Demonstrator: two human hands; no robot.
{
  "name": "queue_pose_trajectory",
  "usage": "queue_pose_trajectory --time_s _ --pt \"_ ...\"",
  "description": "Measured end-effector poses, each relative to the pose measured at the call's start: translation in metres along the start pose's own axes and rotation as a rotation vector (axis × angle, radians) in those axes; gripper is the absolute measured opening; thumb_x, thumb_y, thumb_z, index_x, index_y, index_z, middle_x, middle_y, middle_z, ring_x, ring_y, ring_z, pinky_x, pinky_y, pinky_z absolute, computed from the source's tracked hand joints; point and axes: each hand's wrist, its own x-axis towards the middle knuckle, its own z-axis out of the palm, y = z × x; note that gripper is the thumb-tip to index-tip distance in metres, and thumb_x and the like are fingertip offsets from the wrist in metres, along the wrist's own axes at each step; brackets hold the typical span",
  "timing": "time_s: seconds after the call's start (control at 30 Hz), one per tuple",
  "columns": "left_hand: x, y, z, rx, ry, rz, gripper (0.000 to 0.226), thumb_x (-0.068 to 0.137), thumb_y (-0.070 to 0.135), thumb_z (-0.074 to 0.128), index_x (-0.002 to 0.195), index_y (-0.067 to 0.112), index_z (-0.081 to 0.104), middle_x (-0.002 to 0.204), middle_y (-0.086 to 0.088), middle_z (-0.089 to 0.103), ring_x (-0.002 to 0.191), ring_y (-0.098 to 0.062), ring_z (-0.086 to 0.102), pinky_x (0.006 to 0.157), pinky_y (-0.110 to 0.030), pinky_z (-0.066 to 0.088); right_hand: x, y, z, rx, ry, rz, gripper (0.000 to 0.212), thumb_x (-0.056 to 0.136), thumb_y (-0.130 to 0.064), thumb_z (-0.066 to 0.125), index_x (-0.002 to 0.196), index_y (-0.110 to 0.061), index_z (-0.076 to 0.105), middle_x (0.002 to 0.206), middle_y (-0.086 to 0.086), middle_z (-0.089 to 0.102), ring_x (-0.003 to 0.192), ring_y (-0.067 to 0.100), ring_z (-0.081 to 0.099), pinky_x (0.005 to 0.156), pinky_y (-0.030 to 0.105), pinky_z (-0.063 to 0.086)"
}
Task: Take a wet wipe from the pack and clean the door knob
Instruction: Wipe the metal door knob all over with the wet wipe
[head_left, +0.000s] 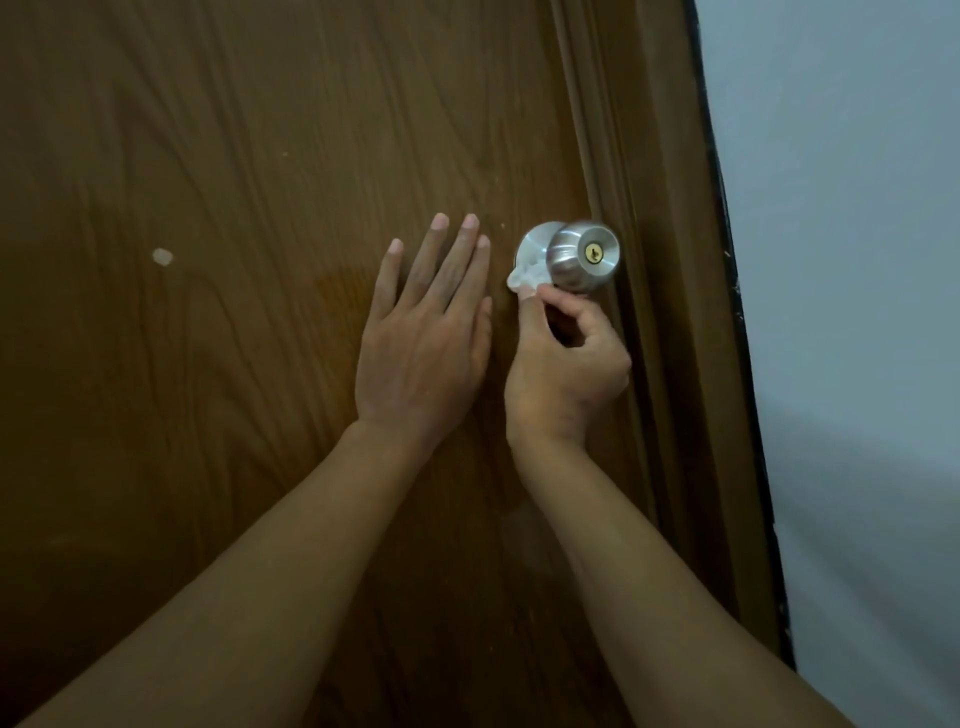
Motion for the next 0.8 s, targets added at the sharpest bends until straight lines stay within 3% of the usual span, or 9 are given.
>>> queue_pose_trajectory --time_s 0.1,0.3,0.43,0.57,0.67,0.8 --pt "0.0 0.001 0.0 -0.011 0.004 -0.013 0.051 0.108 0.029 0.036 0.154 0.007 0.037 0.163 -0.009 0.032 0.153 -0.024 0.021 0.125 -0.047 0.011 0.003 -0.002 -0.003 0.114 0.104 0.161 0.022 0.079 -0.019 0.085 0.089 -0.021 0.065 0.083 -0.006 0.073 0.077 -0.002 0.071 0.067 0.017 0.059" --pt "0.0 0.001 0.0 0.01 0.002 -0.009 0.05 0.108 0.029 0.036 0.154 0.008 0.037 0.162 -0.009 0.032 0.153 -0.025 0.021 0.125 -0.047 0.012 0.005 -0.026 0.016 0.277 0.094 0.368 0.031 0.072 -0.019 0.089 0.09 -0.016 0.064 0.083 -0.005 0.074 0.074 -0.001 0.072 0.064 0.014 0.056" --pt "-0.001 0.001 0.0 -0.001 -0.002 -0.016 0.051 0.108 0.03 0.035 0.154 0.009 0.037 0.163 -0.009 0.031 0.153 -0.024 0.021 0.125 -0.047 0.012 0.005 -0.029 0.009 0.315 0.068 0.495 0.026 0.072 -0.016 0.088 0.092 -0.016 0.071 0.076 -0.008 0.077 0.073 -0.003 0.073 0.074 0.023 0.061" --pt "-0.001 0.0 0.0 0.002 -0.004 -0.017 0.051 0.108 0.03 0.036 0.154 0.009 0.036 0.163 -0.009 0.03 0.154 -0.024 0.02 0.124 -0.046 0.01 0.004 -0.031 0.006 0.345 0.054 0.556 0.018 0.078 -0.016 0.085 0.092 -0.02 0.074 0.084 -0.008 0.078 0.079 0.001 0.073 0.054 0.01 0.053" --pt "0.0 0.0 0.0 0.011 -0.001 -0.014 0.05 0.108 0.03 0.035 0.154 0.008 0.037 0.163 -0.009 0.031 0.154 -0.024 0.02 0.124 -0.046 0.01 0.003 -0.039 0.015 0.358 0.042 0.586 0.011 0.079 -0.02 0.085 0.083 -0.023 0.075 0.082 -0.008 0.078 0.076 0.001 0.073 0.054 0.01 0.052" --pt "0.0 0.001 0.0 -0.004 0.004 -0.014 0.051 0.108 0.03 0.035 0.154 0.008 0.037 0.163 -0.009 0.032 0.153 -0.024 0.021 0.125 -0.047 0.012 0.003 -0.031 0.003 0.309 0.067 0.566 0.013 0.081 -0.018 0.082 0.091 -0.024 0.076 0.088 -0.008 0.078 0.082 0.003 0.073 0.058 0.011 0.054"
